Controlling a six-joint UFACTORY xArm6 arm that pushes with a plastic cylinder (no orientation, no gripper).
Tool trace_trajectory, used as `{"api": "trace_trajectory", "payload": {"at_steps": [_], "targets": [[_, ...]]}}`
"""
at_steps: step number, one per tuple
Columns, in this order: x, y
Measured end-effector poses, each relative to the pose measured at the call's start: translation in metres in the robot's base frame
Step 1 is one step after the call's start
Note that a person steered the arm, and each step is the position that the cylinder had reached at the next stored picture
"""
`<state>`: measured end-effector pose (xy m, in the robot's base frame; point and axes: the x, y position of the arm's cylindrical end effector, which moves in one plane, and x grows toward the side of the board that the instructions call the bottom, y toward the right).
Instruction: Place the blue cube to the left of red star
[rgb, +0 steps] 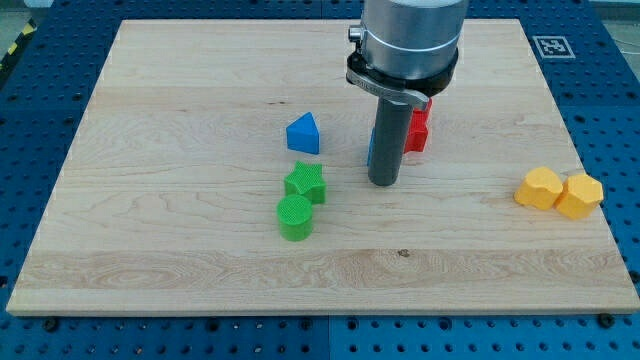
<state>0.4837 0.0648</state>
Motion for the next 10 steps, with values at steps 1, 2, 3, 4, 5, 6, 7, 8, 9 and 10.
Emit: {"api": "trace_trajectory", "payload": {"at_steps": [1, 2, 3, 4, 5, 6, 7, 8, 9, 10], "targets": [[0.010, 0.000], [0.010, 0.000], [0.008, 0.000], [-0.001, -0.005], [-0.001, -0.001], [-0.003, 0.015], [-0.013, 0.010], [-0.022, 0.002], [-0.025, 0.003], [-0.025, 0.006]]}}
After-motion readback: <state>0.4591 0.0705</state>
